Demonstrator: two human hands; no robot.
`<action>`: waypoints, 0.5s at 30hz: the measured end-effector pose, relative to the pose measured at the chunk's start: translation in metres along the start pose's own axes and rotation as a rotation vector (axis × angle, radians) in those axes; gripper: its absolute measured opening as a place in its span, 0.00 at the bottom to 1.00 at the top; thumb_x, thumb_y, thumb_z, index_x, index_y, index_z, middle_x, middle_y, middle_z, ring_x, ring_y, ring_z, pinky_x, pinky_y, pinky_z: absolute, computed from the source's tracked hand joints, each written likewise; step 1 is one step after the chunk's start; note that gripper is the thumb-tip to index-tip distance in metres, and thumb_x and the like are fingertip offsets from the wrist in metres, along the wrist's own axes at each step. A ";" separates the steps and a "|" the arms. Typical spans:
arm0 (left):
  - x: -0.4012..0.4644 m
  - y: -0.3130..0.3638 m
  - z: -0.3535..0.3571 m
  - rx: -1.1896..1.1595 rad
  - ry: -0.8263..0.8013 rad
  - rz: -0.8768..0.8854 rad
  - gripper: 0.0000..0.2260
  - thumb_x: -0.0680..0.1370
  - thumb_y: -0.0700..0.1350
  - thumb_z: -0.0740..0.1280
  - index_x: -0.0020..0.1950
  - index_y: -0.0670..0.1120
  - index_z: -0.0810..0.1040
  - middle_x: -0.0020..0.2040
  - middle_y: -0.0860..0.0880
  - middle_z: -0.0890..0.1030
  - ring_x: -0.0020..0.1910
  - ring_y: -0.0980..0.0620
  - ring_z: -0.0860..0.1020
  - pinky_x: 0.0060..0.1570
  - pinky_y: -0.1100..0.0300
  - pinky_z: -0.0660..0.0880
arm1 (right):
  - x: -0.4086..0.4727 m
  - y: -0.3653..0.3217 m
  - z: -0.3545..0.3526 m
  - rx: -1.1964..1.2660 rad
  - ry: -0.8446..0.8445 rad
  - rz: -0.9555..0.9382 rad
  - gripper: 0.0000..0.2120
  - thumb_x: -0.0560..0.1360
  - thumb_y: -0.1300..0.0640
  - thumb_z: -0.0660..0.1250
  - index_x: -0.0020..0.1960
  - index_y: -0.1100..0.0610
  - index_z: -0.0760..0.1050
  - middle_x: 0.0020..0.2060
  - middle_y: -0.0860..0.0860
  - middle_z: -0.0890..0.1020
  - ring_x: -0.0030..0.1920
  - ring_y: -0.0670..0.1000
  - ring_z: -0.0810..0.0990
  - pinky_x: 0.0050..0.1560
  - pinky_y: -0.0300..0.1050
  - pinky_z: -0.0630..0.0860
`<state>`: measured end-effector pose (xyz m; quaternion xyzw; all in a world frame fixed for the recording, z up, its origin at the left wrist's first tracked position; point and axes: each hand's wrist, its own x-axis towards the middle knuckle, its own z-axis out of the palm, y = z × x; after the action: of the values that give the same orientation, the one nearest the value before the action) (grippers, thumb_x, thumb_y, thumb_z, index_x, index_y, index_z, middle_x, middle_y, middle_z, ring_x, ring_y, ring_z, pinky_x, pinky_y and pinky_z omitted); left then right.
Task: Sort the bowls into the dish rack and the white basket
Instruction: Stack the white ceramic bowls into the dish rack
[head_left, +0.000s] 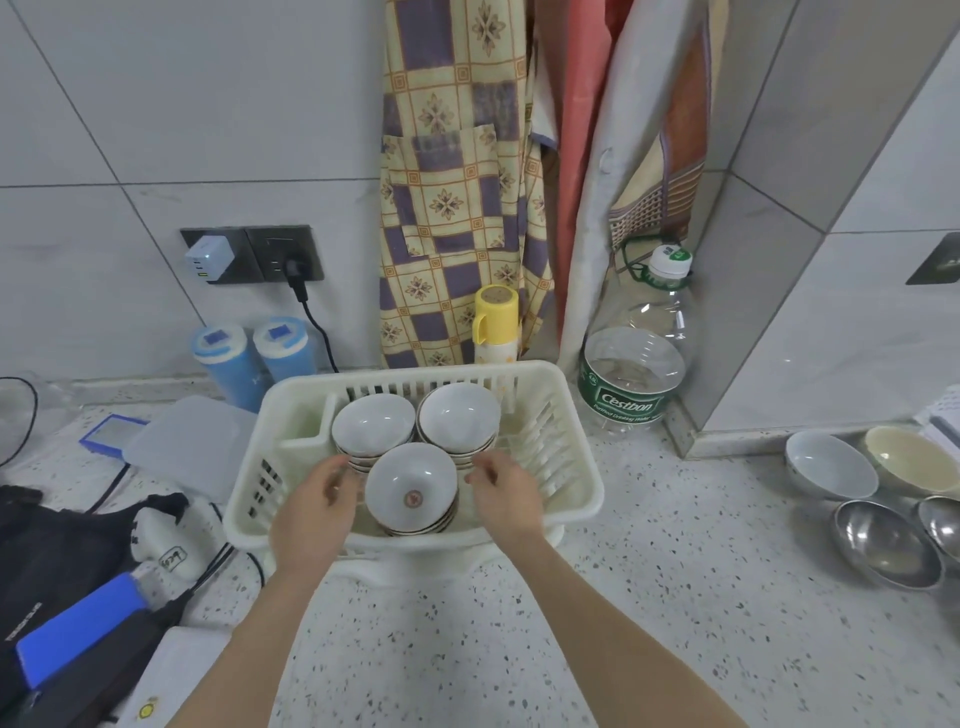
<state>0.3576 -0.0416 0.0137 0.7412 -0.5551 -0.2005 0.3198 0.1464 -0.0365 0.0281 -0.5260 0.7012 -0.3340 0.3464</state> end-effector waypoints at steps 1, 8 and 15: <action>-0.005 0.007 0.001 -0.117 0.034 -0.015 0.13 0.80 0.51 0.62 0.63 0.54 0.77 0.52 0.54 0.82 0.48 0.54 0.77 0.42 0.58 0.69 | -0.001 0.000 -0.006 0.135 -0.033 0.002 0.09 0.79 0.57 0.60 0.54 0.51 0.78 0.43 0.44 0.83 0.44 0.46 0.79 0.45 0.40 0.74; -0.094 0.083 0.049 -0.465 0.078 0.005 0.09 0.80 0.44 0.64 0.54 0.60 0.77 0.46 0.57 0.84 0.51 0.61 0.78 0.45 0.64 0.71 | -0.012 0.032 -0.091 0.764 -0.120 0.023 0.13 0.79 0.66 0.59 0.49 0.56 0.80 0.33 0.49 0.84 0.28 0.42 0.75 0.31 0.33 0.72; -0.186 0.150 0.140 -0.540 -0.052 -0.090 0.15 0.81 0.41 0.63 0.49 0.62 0.77 0.44 0.60 0.84 0.48 0.63 0.79 0.43 0.64 0.73 | -0.037 0.126 -0.197 0.738 -0.015 0.227 0.11 0.80 0.62 0.60 0.49 0.57 0.81 0.34 0.51 0.85 0.27 0.45 0.73 0.30 0.34 0.70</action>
<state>0.1060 0.0728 0.0069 0.6477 -0.4562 -0.3742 0.4820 -0.0747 0.0484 0.0339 -0.2875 0.5853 -0.5192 0.5525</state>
